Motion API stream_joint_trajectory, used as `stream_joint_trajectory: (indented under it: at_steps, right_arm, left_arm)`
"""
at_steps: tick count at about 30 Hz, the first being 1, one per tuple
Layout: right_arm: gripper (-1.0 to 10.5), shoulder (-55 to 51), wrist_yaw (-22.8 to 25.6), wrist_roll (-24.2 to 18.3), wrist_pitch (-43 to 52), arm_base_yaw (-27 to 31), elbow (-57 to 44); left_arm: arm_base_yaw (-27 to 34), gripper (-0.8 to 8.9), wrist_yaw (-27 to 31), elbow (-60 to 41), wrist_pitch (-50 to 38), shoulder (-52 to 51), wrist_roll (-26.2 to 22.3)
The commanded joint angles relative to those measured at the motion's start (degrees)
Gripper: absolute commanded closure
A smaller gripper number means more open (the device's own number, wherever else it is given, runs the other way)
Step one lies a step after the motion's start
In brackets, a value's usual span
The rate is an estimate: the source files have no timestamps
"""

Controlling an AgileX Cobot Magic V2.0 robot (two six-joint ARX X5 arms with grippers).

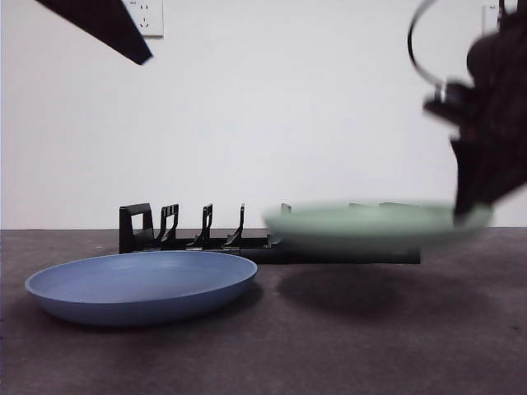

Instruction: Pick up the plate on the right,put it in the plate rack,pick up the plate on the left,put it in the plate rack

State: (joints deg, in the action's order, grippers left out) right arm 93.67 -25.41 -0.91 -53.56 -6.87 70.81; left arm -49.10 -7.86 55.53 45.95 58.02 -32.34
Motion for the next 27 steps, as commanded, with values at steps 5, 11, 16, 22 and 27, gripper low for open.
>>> stream_joint_trajectory:
  at_steps: [5, 11, 16, 22, 27]
  right_arm:
    - [9.6, -2.1, -2.3, -1.4, -9.5, -1.9, 7.1]
    - [9.6, -2.1, -3.2, -1.2, -13.3, -5.8, 10.3]
    - [9.6, -2.1, -3.4, -0.4, -14.5, -9.1, 13.0]
    - [9.6, -2.1, -3.4, 0.3, -15.5, -10.8, 16.2]
    - [9.6, -2.1, -3.3, 0.8, -15.5, -10.8, 16.7]
  left_arm:
    - [-5.9, 1.85, 11.7, 0.1, -7.9, 3.3, -10.7]
    - [-8.6, 1.85, 16.1, 0.1, -13.9, 5.1, -19.3]
    - [-8.7, 1.90, 16.1, 0.1, -14.3, 6.5, -22.4]
    - [-8.9, 4.01, 18.4, 0.1, -14.1, 7.2, -22.3]
    - [-9.3, 6.81, 18.4, 0.1, -13.8, 7.2, -21.9]
